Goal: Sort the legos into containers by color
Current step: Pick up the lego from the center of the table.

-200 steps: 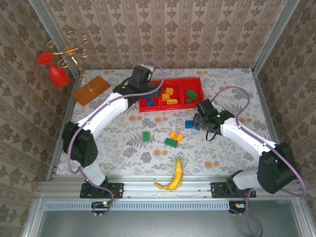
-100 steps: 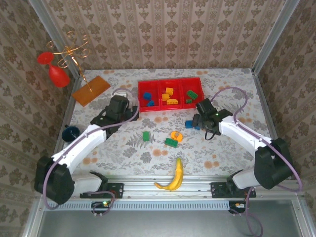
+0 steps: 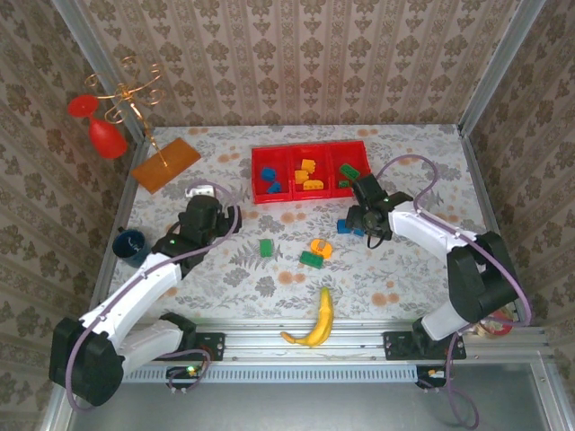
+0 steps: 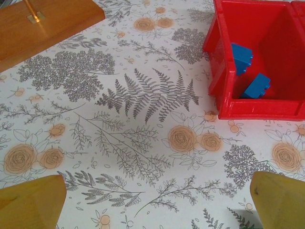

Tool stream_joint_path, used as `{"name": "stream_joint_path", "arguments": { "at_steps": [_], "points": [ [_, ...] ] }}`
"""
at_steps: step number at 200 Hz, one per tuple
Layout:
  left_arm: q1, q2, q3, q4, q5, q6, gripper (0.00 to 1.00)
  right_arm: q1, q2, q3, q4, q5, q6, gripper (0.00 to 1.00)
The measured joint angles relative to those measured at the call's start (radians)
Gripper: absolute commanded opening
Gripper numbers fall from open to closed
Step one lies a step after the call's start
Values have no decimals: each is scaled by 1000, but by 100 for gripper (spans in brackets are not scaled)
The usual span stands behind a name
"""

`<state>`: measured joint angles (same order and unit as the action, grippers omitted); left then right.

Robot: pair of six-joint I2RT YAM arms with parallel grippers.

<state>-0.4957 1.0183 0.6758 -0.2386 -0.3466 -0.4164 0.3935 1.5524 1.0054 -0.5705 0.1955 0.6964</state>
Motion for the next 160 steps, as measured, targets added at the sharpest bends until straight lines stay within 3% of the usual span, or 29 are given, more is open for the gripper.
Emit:
{"name": "stream_joint_path", "arguments": {
  "at_steps": [122, 160],
  "points": [
    [7, -15, -42, -16, -1, -39, 100, -34, 150, 30, 49, -40, -11, 54],
    [13, -15, -42, -16, 0, -41, 100, -34, 162, 30, 60, -50, -5, 36]
  ]
}}
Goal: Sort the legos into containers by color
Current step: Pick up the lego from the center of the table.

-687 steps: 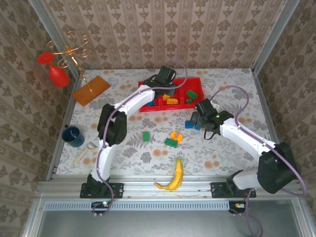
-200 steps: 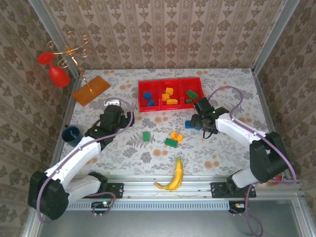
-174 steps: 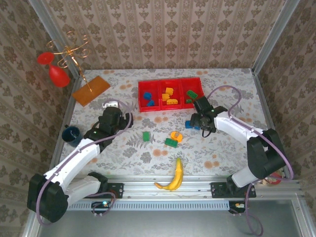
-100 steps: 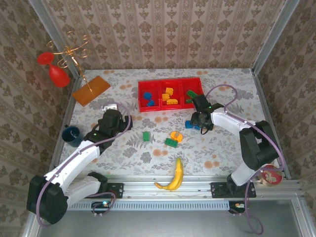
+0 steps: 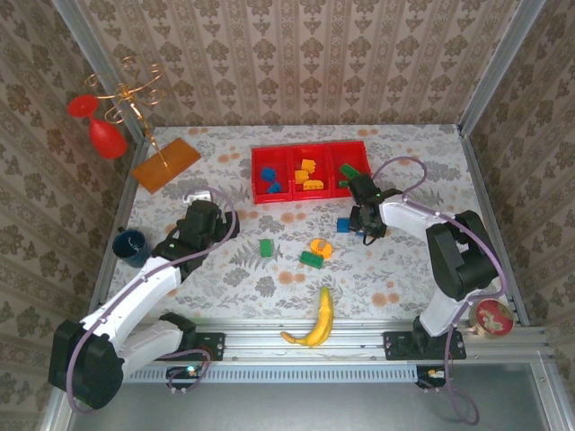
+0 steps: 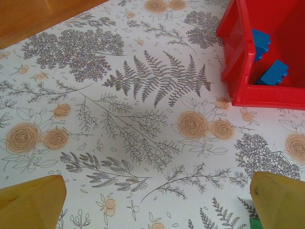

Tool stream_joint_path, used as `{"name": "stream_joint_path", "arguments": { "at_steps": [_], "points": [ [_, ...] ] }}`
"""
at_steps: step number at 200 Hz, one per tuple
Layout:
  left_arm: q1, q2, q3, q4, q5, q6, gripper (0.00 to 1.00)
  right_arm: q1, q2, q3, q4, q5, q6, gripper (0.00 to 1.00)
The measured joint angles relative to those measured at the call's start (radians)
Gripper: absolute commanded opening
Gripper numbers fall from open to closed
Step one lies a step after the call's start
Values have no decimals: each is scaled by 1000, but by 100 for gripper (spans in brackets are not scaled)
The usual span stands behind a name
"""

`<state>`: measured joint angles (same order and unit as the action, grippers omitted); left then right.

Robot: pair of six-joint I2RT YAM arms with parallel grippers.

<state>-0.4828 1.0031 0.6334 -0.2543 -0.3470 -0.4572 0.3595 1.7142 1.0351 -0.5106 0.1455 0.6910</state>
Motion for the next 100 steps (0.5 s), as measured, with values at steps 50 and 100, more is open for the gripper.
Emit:
{"name": "stream_joint_path", "arguments": {
  "at_steps": [50, 100],
  "points": [
    [0, 2, 0, 0, 2, 0, 100, 0, -13, 0, -3, 0, -4, 18],
    [0, 16, 0, 1, 3, 0, 100, 0, -107, 0, -28, 3, -7, 13]
  ]
}}
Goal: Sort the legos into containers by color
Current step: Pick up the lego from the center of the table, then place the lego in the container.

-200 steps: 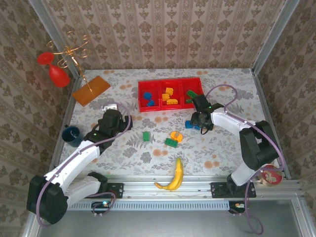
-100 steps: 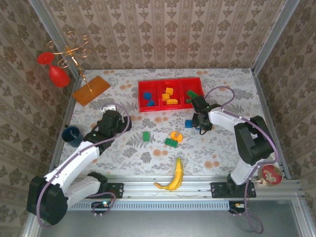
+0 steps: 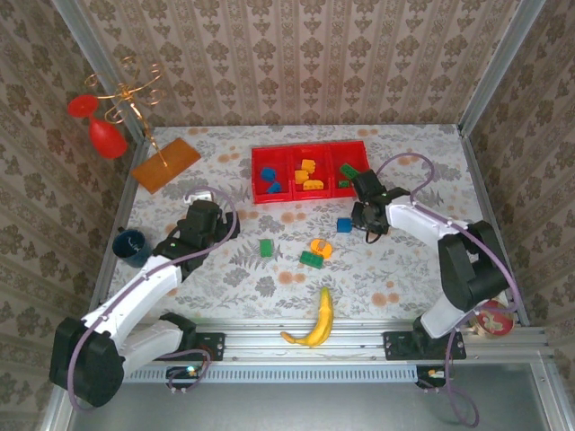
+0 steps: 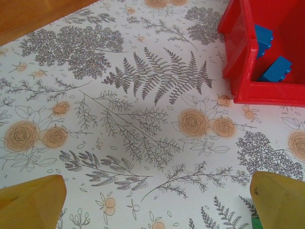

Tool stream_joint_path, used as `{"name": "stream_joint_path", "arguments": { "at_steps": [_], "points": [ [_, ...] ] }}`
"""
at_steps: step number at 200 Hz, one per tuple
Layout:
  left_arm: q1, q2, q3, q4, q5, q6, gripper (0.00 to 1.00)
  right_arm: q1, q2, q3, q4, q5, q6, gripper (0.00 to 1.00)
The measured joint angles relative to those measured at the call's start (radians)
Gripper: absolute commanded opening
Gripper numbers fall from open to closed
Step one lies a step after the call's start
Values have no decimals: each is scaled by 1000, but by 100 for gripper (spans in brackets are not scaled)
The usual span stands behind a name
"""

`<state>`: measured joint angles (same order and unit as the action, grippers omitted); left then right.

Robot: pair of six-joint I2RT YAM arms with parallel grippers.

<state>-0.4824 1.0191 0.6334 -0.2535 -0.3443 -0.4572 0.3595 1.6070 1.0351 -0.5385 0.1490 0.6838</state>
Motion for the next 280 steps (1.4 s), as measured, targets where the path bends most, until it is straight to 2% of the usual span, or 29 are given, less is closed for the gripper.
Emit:
{"name": "stream_joint_path", "arguments": {
  "at_steps": [55, 124, 280],
  "points": [
    [6, 21, 2, 0, 3, -4, 100, 21, -47, 26, -29, 0, -10, 11],
    [8, 33, 2, 12, 6, -34, 100, 102, 16, 261, -44, -4, -52, 11],
    [13, 36, -17, 40, 36, -34, 100, 229, 523, 945, -58, -58, -167, 11]
  ]
}}
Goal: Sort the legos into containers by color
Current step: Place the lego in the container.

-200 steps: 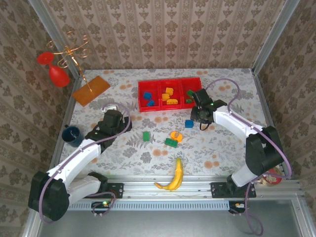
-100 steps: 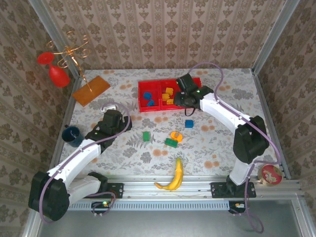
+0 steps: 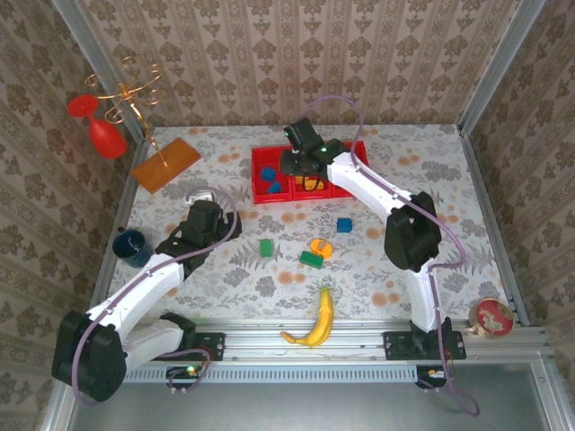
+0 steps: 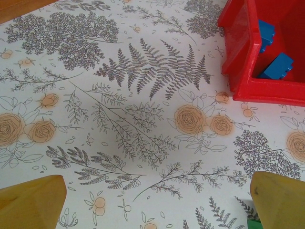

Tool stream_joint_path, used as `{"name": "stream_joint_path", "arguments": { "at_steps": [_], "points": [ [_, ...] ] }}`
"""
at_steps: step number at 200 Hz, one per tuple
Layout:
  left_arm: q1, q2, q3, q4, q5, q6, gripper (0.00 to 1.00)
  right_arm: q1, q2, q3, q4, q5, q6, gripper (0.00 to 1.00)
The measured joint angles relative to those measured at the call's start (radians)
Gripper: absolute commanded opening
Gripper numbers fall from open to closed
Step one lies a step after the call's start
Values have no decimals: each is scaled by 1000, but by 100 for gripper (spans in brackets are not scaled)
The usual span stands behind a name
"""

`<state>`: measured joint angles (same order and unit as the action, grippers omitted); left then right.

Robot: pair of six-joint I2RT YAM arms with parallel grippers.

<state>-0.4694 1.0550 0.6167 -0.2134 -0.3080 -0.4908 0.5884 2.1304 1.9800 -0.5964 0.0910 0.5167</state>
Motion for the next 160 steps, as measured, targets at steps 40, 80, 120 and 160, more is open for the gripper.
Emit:
{"name": "stream_joint_path", "arguments": {
  "at_steps": [40, 80, 120, 160],
  "points": [
    [0, 26, 0, 3, 14, 0, 100, 24, 137, 181, -24, -3, -45, 11],
    [0, 39, 0, 6, 27, 0, 100, 38, 233, 322, -62, -2, -80, 12],
    [0, 43, 0, 6, 32, 0, 100, 39, 278, 372, -68, -2, -103, 14],
    [0, 45, 0, 17, 35, 0, 100, 39, 315, 404, -68, 7, -126, 16]
  ]
}}
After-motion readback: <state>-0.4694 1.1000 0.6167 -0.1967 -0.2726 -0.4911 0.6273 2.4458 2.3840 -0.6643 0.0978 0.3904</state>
